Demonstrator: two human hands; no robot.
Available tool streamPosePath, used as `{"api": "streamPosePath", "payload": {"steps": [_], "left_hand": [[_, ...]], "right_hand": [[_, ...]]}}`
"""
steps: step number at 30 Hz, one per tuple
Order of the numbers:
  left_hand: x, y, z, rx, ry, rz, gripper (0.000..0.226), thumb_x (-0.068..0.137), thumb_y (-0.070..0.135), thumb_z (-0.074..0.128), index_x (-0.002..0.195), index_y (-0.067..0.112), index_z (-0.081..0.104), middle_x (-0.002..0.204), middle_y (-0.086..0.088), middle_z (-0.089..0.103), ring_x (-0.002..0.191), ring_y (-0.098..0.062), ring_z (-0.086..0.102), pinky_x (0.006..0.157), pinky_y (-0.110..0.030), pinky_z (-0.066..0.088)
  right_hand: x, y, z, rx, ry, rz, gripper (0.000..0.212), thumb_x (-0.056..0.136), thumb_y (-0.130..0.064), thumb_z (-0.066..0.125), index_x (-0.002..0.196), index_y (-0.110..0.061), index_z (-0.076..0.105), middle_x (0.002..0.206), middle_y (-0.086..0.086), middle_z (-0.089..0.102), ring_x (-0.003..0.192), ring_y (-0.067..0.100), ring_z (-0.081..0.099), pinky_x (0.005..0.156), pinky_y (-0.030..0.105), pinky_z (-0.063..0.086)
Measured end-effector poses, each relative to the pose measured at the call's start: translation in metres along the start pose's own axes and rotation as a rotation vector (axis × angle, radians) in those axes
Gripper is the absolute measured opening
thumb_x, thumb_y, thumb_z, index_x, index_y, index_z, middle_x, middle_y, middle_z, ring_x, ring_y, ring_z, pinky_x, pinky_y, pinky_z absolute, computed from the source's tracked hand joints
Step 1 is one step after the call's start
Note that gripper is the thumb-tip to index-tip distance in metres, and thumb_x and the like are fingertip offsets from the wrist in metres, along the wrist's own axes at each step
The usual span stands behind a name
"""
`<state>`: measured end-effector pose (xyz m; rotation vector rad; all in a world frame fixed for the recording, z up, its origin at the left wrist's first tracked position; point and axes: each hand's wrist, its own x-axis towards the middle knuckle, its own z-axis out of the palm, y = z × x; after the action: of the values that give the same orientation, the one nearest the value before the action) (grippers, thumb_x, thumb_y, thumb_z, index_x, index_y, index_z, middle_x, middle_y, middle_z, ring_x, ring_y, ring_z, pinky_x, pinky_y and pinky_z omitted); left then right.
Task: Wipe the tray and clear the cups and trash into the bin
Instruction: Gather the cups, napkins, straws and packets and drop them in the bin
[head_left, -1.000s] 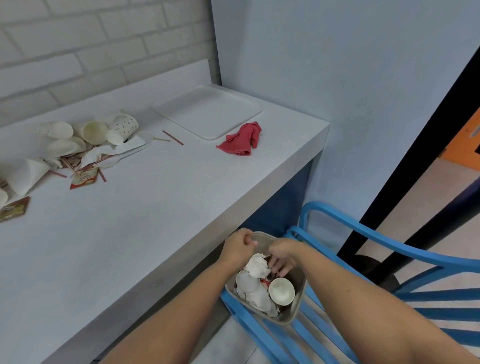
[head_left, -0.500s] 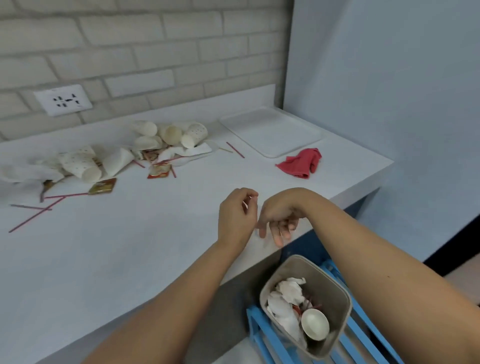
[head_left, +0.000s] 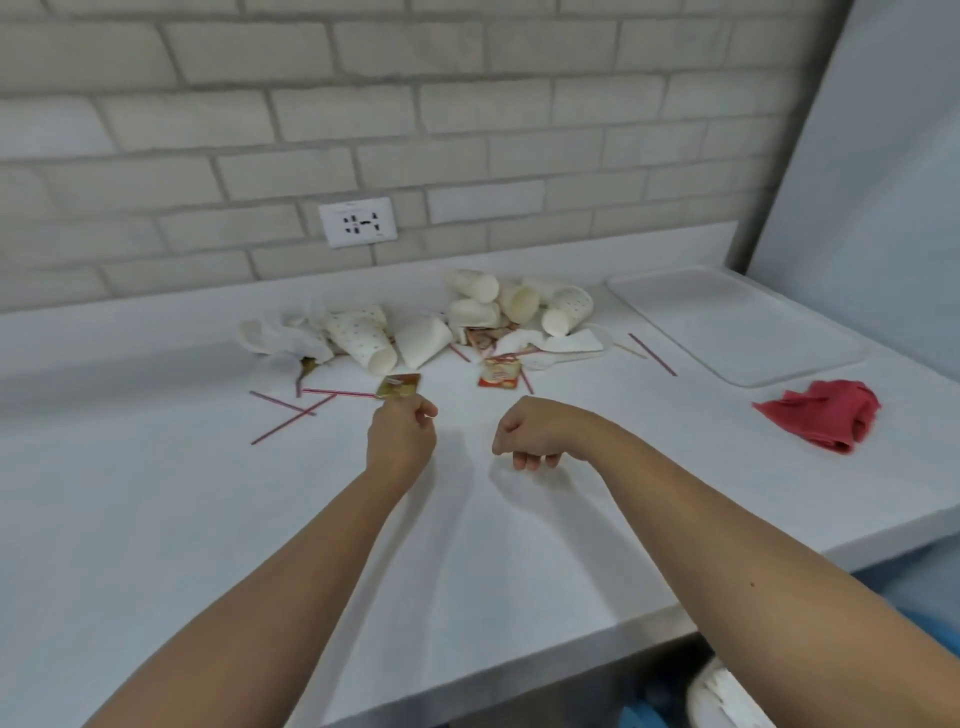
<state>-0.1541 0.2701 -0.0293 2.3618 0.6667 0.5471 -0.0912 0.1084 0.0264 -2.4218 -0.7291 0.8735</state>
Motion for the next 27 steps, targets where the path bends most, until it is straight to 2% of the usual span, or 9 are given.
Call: {"api": "streamPosePath", "payload": {"steps": [3,9,13,14,16,18,21,24,27], "left_hand": [[0.026,-0.042,-0.024,0.052,0.023,-0.064,0.027,0.089,0.000,0.046,0.097,0.008,0.070,0.110,-0.010,0.065,0.099,-0.024,0.060,0.085,-0.028,0.045],[0.074,-0.113,-0.058,0.184,-0.001,-0.146,0.026,0.086,-0.004,0.051,0.101,0.006,0.069,0.113,-0.013,0.058,0.107,-0.029,0.055,0.091,-0.034,0.045],[0.094,-0.146,-0.075,0.351,-0.106,-0.135,0.032,0.089,0.007,0.055,0.120,0.013,0.060,0.131,-0.008,0.045,0.122,-0.029,0.037,0.098,-0.036,0.039],[0.098,-0.152,-0.077,0.401,-0.159,-0.118,0.035,0.091,0.013,0.055,0.125,0.015,0.056,0.135,-0.005,0.042,0.124,-0.028,0.035,0.100,-0.037,0.038],[0.105,-0.159,-0.081,0.486,-0.239,-0.083,0.033,0.093,0.023,0.052,0.126,0.019,0.055,0.136,-0.001,0.043,0.124,-0.026,0.036,0.098,-0.036,0.037],[0.110,-0.161,-0.085,0.513,-0.262,-0.028,0.027,0.093,0.025,0.053,0.117,0.019,0.061,0.125,-0.001,0.052,0.118,-0.023,0.042,0.093,-0.033,0.037],[0.113,-0.159,-0.093,0.506,-0.318,0.036,0.017,0.090,0.017,0.054,0.101,0.016,0.067,0.109,0.001,0.063,0.107,-0.020,0.052,0.091,-0.030,0.035],[0.113,-0.157,-0.100,0.560,-0.483,0.050,0.014,0.093,0.019,0.048,0.094,0.013,0.061,0.099,-0.003,0.060,0.095,-0.021,0.052,0.082,-0.027,0.036],[0.113,-0.156,-0.104,0.542,-0.613,0.052,0.016,0.095,0.021,0.047,0.080,0.014,0.048,0.093,-0.003,0.051,0.085,-0.018,0.047,0.074,-0.025,0.035]], "right_hand": [[0.032,-0.031,0.010,-0.017,0.021,-0.060,0.013,0.092,-0.017,0.052,0.095,-0.012,0.065,0.078,0.006,0.062,0.065,0.015,0.054,0.052,0.019,0.041],[0.092,-0.085,0.034,-0.070,0.048,-0.108,0.027,0.091,-0.012,0.048,0.109,-0.001,0.066,0.078,0.005,0.058,0.062,0.012,0.050,0.051,0.018,0.041],[0.128,-0.113,0.050,-0.127,0.081,-0.132,0.035,0.090,-0.003,0.044,0.120,0.007,0.057,0.101,0.022,0.060,0.065,0.015,0.045,0.053,0.020,0.037],[0.136,-0.119,0.054,-0.155,0.083,-0.143,0.036,0.090,-0.002,0.045,0.123,0.005,0.056,0.112,0.021,0.061,0.070,0.016,0.048,0.059,0.021,0.038],[0.151,-0.129,0.061,-0.210,0.102,-0.170,0.039,0.092,-0.004,0.048,0.130,-0.004,0.054,0.129,0.012,0.055,0.101,0.020,0.056,0.078,0.021,0.040],[0.167,-0.137,0.069,-0.251,0.140,-0.188,0.042,0.091,0.000,0.048,0.132,-0.006,0.052,0.133,0.010,0.050,0.118,0.024,0.051,0.090,0.025,0.042],[0.185,-0.146,0.079,-0.364,0.198,-0.193,0.040,0.091,0.006,0.044,0.130,-0.002,0.051,0.129,0.011,0.042,0.116,0.028,0.050,0.093,0.031,0.044],[0.197,-0.152,0.085,-0.470,0.206,-0.152,0.037,0.089,0.010,0.046,0.123,-0.001,0.052,0.108,0.009,0.034,0.101,0.025,0.050,0.077,0.030,0.040],[0.204,-0.161,0.085,-0.528,0.196,-0.096,0.014,0.087,0.010,0.047,0.092,-0.001,0.055,0.097,0.008,0.037,0.073,0.018,0.041,0.062,0.025,0.036]]}}
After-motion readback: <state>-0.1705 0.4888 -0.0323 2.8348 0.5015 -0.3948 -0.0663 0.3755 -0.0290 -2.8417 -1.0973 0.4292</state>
